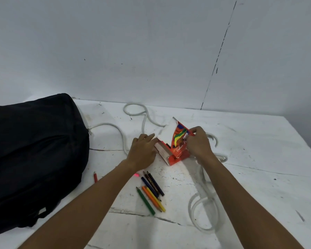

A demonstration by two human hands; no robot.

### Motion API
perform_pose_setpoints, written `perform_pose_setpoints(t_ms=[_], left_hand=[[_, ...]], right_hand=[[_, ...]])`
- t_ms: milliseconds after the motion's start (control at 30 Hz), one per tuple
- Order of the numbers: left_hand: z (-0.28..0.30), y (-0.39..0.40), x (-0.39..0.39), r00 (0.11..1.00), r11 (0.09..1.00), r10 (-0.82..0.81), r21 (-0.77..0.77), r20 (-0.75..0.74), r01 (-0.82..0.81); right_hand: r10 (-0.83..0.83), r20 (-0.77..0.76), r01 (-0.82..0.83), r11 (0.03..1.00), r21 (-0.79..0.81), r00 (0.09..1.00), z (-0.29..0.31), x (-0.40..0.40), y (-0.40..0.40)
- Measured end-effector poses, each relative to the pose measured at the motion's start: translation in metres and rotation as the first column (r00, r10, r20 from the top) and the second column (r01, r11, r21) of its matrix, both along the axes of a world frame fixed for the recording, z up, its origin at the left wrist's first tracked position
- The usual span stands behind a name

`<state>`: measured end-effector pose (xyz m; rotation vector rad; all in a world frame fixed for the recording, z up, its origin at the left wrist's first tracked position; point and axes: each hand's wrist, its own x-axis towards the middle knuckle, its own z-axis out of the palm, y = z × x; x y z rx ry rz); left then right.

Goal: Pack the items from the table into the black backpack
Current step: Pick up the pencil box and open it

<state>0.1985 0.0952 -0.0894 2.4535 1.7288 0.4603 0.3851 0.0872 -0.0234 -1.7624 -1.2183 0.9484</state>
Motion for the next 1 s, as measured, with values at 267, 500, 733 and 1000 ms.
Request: perform_pose_setpoints(t_ms=[267,500,733,1000], left_hand=[[-0.002,0.003,0.022,0.908,0.97,0.2,0.055,0.369,-0.237],[0.029,-0.008,0.001,-0.028,0.747,0.664,-0.662,0.747,0.054],[0.041,-0.016,-0.026,-0.139,0.706,0.708,-0.69,0.692,0.161],[0.059,-0.02,-0.04,-0.318,0.722,0.684,-0.672,0.656,0.167]], right_hand=[[-0.021,-0.068,0.021,1.0,-0.008,0.997,0.0,0.0,-0.007],[0.046,-0.058,-0.049,0.998,-0.046,0.997,-0.007,-0.015,-0.007],[0.151,0.017,-0.152,0.987,0.048,0.988,-0.007,-0.028,-0.009],[0.284,-0.407,-0.346,0.934,-0.085,0.868,0.005,-0.028,-0.01]])
